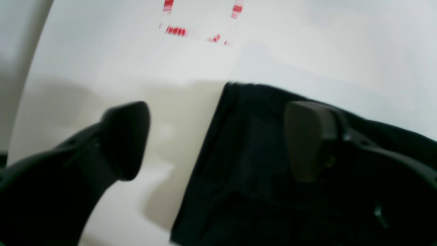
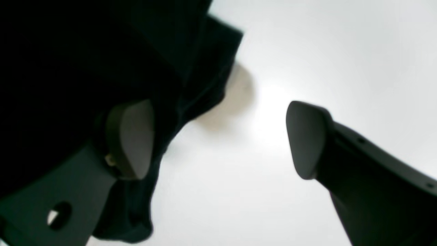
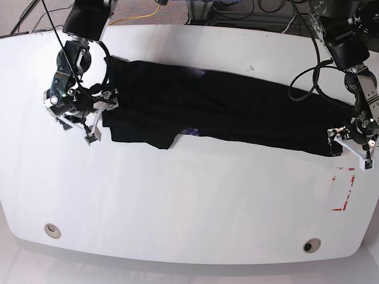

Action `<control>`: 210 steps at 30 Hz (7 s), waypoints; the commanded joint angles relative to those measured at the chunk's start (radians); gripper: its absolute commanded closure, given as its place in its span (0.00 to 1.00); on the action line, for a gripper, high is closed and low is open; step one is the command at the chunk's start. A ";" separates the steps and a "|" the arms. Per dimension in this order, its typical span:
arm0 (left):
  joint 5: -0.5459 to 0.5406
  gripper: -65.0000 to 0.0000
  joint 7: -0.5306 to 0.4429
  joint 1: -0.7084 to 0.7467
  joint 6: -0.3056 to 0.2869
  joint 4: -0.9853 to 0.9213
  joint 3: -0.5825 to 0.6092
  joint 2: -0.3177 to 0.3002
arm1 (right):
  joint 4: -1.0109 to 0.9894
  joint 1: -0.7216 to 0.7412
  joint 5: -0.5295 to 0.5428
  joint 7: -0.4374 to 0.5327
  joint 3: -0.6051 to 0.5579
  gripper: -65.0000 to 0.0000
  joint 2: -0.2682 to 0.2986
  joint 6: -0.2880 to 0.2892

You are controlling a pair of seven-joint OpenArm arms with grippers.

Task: Layout the t-shirt on the table in an organized manner, then fold the t-shirt properly
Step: 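Release the folded edge and reposition both grippers at the shirt ends, then grasp the strip end with the right gripper and lift it, then fold the held strip end with the right gripper toward the strip middle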

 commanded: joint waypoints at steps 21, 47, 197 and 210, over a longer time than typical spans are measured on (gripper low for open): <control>-0.006 0.07 -0.022 -0.029 0.004 0.085 -0.005 -0.075 | 0.129 0.140 0.018 -0.061 0.038 0.11 0.039 -0.001; -0.006 0.07 -0.023 -0.007 0.004 0.087 -0.005 -0.075 | -0.311 0.324 0.029 0.083 0.127 0.11 -0.061 -0.001; -0.006 0.07 -0.025 0.017 0.002 0.087 0.063 -0.071 | -0.069 -0.009 0.750 -0.087 -0.103 0.40 -0.073 -0.001; -0.006 0.07 -0.025 0.016 0.002 0.087 0.063 -0.071 | -0.032 0.000 0.756 -0.128 -0.109 0.90 -0.102 -0.001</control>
